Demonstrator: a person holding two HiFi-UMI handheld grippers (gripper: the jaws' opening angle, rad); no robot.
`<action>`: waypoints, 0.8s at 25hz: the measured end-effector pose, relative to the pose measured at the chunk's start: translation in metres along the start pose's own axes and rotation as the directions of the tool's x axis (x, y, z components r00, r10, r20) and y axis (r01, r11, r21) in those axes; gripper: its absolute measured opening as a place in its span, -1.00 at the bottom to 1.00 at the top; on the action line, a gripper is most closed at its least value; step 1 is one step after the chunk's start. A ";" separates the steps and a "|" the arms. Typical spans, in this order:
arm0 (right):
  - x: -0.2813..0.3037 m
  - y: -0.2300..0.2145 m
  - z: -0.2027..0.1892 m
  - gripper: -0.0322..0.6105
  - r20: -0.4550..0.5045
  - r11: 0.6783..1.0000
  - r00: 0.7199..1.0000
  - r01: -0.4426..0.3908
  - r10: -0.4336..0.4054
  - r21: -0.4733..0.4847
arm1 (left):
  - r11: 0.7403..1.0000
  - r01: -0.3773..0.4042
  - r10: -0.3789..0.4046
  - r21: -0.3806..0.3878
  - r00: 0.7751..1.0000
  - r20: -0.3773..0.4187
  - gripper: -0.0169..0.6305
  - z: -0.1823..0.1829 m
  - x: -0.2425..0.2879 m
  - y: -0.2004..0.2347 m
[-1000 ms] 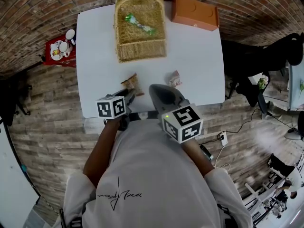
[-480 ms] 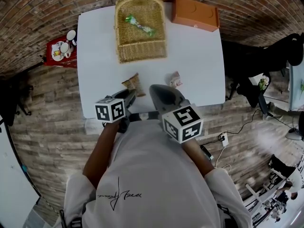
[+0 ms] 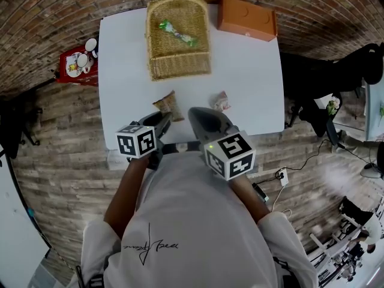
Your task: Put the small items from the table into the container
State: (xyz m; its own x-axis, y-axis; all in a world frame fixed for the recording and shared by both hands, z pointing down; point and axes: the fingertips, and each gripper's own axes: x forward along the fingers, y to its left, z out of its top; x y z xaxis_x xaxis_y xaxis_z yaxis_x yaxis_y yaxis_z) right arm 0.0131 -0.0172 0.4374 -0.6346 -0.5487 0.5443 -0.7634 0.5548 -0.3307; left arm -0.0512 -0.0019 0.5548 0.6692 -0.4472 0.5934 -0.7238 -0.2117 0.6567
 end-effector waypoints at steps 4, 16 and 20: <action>0.000 0.000 0.002 -0.83 0.005 1.000 1.000 -0.001 0.001 0.000 | 1.000 0.009 -0.009 0.009 1.000 0.008 -0.65 0.003 -0.005 -0.006; 0.002 -0.004 0.008 -0.83 0.018 1.000 1.000 0.001 -0.001 -0.005 | 0.999 0.026 -0.028 0.027 0.997 0.072 -0.65 0.025 -0.020 -0.020; 0.003 -0.003 0.009 -0.83 0.020 1.000 1.000 -0.003 0.003 -0.008 | 0.998 0.034 -0.038 0.044 0.994 0.099 -0.65 0.035 -0.028 -0.027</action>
State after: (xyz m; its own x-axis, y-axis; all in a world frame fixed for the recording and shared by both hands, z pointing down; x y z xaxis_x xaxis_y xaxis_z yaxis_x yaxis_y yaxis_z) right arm 0.0127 -0.0264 0.4329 -0.6389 -0.5596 0.5279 -0.7608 0.5614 -0.3256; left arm -0.0558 -0.0139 0.5040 0.6765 -0.5227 0.5188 -0.7073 -0.2651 0.6553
